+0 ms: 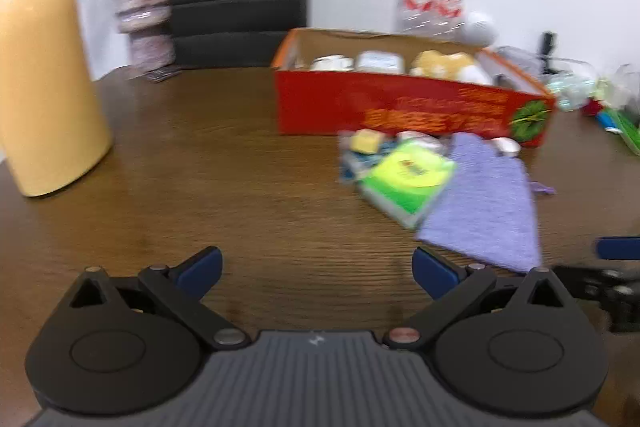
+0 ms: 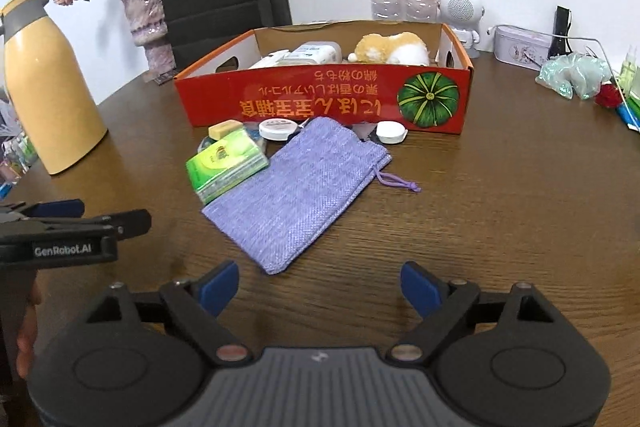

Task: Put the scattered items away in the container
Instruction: 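Open both tools in the box and withdraw toward the remaining items, then grasp the green tissue pack with the left tool while the right tool grasps a small packet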

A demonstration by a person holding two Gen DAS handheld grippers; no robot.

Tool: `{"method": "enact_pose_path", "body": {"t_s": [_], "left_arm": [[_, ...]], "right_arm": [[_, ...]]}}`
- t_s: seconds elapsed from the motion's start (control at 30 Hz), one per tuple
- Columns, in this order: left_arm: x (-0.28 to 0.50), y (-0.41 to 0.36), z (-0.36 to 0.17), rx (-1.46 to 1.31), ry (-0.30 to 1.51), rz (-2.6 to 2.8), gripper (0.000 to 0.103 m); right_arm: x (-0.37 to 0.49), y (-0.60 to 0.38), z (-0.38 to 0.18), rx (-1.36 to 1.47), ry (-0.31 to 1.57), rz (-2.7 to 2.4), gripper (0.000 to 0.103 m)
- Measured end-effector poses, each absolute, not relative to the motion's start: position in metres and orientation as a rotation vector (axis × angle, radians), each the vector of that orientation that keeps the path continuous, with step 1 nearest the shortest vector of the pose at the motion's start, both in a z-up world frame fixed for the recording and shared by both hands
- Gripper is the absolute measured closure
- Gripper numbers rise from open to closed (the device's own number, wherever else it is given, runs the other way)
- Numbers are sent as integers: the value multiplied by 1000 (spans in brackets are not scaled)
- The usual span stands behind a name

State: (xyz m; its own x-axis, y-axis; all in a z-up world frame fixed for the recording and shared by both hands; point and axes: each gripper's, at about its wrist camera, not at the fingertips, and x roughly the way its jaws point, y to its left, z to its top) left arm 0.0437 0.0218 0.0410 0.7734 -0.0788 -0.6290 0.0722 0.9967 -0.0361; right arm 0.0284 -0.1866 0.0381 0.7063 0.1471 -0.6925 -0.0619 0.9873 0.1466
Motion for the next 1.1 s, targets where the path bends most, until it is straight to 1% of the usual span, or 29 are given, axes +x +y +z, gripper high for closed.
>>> {"method": "enact_pose_path", "body": {"t_s": [0.17, 0.23, 0.27, 0.33, 0.37, 0.4, 0.43, 0.47, 0.53, 0.57, 0.6, 0.67, 0.73, 0.77, 0.8, 0.83, 0.87, 0.9, 1.03, 1.07, 1.1], "left_arm": [[67, 13, 52, -3, 624, -259, 0], [84, 7, 51, 29, 611, -320, 0], [94, 3, 49, 43, 615, -342, 2], [110, 0, 45, 39, 629, -370, 10], [116, -1, 42, 34, 634, -382, 20], [119, 0, 40, 30, 638, -397, 34], [122, 2, 37, 24, 650, -408, 44], [124, 4, 33, 11, 666, -412, 52], [121, 12, 33, -22, 675, -423, 54], [119, 14, 35, -26, 680, -428, 59], [117, 16, 37, -23, 684, -423, 62], [114, 21, 38, -16, 698, -373, 61], [113, 30, 38, -52, 713, -334, 60], [115, 35, 38, -76, 721, -328, 53], [118, 40, 37, -97, 723, -322, 35], [120, 44, 36, -113, 721, -310, 25], [121, 46, 34, -118, 718, -297, 17], [122, 46, 33, -111, 719, -293, 16], [123, 37, 28, -44, 740, -289, 17], [122, 36, 27, -33, 729, -280, 23], [121, 36, 27, -33, 722, -273, 31]], "right_arm": [[44, -197, 32, 174, 771, 120, 15], [49, -201, 33, 188, 751, 135, 18], [52, -203, 35, 187, 736, 153, 20], [57, -207, 41, 175, 698, 189, 28], [60, -208, 44, 168, 684, 198, 30], [65, -209, 47, 162, 675, 203, 37], [70, -209, 49, 157, 667, 210, 41], [76, -209, 51, 152, 661, 218, 42], [91, -203, 56, 128, 660, 238, 50], [99, -198, 59, 111, 656, 252, 51], [108, -192, 61, 95, 649, 270, 53], [129, -180, 63, 68, 643, 299, 57], [152, -164, 61, 26, 654, 307, 58], [161, -158, 57, 1, 660, 303, 60], [168, -151, 53, -28, 668, 295, 70], [173, -144, 48, -64, 682, 281, 81], [175, -140, 42, -96, 696, 261, 83], [174, -138, 37, -110, 696, 252, 81], [164, -146, 27, -111, 698, 286, 84], [162, -148, 27, -109, 695, 292, 84], [162, -149, 27, -103, 693, 298, 86]]}}
